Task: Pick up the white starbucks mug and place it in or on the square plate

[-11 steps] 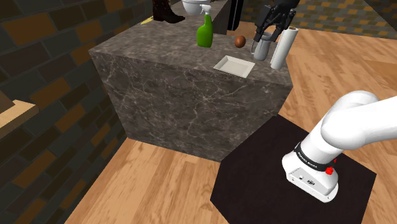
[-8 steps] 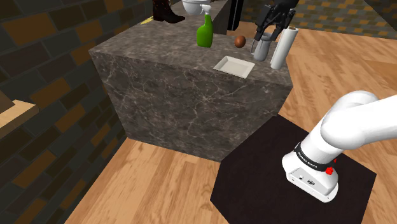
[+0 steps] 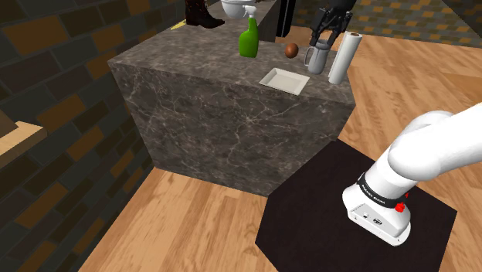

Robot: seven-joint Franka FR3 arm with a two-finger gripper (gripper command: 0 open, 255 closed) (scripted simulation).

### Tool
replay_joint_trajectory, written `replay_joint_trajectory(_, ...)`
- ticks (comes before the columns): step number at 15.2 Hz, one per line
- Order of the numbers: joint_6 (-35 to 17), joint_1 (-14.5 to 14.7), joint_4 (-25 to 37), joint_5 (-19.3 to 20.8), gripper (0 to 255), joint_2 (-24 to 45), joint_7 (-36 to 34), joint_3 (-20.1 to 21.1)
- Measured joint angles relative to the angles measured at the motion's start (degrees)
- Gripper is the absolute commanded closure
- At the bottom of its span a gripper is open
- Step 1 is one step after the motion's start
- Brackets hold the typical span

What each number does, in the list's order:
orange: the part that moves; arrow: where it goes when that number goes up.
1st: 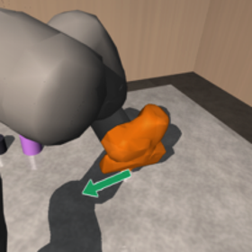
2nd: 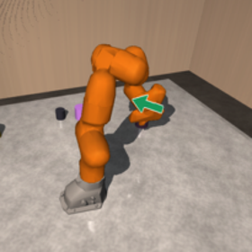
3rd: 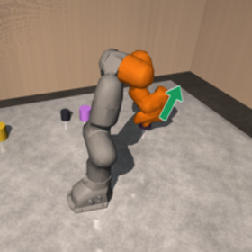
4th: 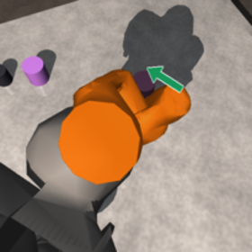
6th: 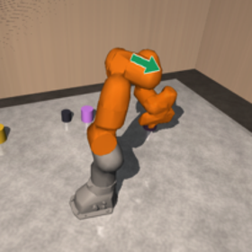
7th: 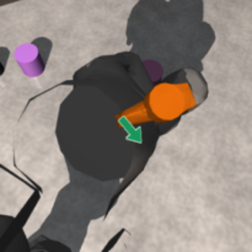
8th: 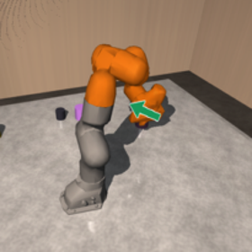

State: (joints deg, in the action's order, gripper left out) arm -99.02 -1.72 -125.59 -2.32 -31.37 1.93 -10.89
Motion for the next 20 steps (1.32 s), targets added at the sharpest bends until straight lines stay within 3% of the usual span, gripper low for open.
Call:
replay_joint_trajectory(10,-2.88,-1.85,12.58,-0.02,0,18.15,12.26,-9.31)
replay_joint_trajectory(15,-2.05,-3.4,22.6,-2.86,0,29.2,18.5,-13.06)
replay_joint_trajectory(20,0.22,-6.77,34.26,-6.89,0,40.84,24.7,-15.65)
